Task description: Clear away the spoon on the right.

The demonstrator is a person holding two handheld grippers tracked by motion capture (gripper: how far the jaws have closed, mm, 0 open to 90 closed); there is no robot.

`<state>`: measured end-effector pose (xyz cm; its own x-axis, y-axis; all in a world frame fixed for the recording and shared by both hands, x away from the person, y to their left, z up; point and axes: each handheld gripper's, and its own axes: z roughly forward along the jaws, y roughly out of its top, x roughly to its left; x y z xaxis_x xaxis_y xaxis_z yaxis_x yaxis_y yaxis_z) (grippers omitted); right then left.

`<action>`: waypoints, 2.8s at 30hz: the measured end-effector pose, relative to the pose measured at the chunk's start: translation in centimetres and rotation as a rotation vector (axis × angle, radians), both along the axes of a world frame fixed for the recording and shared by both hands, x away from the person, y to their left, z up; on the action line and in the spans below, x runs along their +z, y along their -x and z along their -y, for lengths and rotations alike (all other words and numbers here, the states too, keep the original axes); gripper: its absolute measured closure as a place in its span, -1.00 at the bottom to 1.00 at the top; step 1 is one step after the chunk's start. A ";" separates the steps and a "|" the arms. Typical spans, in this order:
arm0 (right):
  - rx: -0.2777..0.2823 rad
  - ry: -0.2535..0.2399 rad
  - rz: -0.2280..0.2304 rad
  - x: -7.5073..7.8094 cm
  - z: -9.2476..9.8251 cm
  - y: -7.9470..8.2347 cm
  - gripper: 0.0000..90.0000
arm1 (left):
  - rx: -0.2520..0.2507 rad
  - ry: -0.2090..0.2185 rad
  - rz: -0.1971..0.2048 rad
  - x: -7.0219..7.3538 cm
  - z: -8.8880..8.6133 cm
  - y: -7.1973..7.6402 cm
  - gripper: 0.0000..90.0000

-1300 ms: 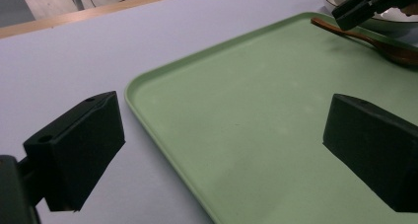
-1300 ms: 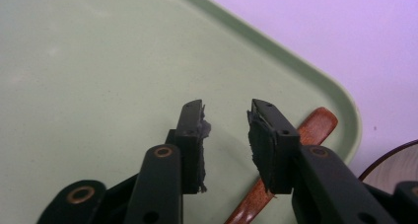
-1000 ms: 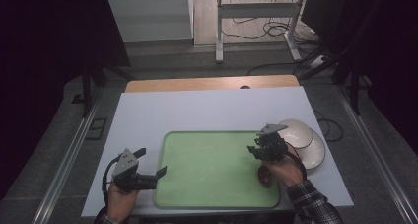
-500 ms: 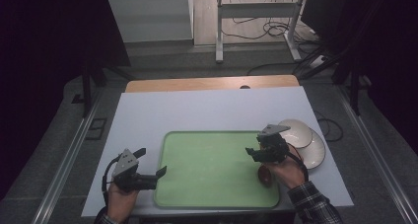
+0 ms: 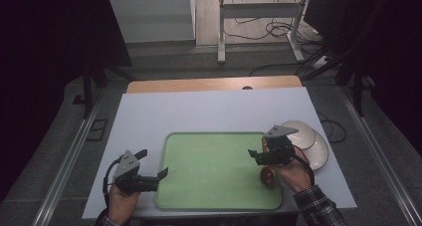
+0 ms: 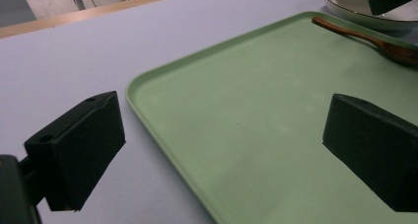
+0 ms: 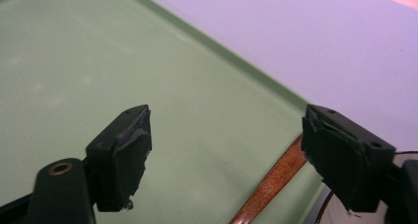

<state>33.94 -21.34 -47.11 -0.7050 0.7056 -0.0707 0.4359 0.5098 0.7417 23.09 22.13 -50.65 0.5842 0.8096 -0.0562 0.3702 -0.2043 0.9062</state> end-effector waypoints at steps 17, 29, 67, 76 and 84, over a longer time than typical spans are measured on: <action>0.030 -0.020 0.071 0.9 0.8 1.6 -0.83 | -0.001 -0.002 0.003 0.0 0.0 0.0 -0.96; 0.017 -0.055 0.083 0.8 2.1 2.8 -0.85 | -0.003 -0.005 0.001 0.0 0.0 0.0 -0.96; -0.066 -0.052 0.097 1.0 6.1 4.9 -0.99 | 0.010 -0.004 0.004 -0.1 0.0 0.0 -0.97; -0.097 -0.068 0.110 1.3 7.3 5.5 -0.99 | 0.013 -0.003 0.006 -0.1 -0.1 -0.1 -0.97; -0.112 -0.057 0.113 1.2 8.2 5.9 -0.99 | 0.015 -0.002 0.007 -0.1 -0.1 0.0 -0.97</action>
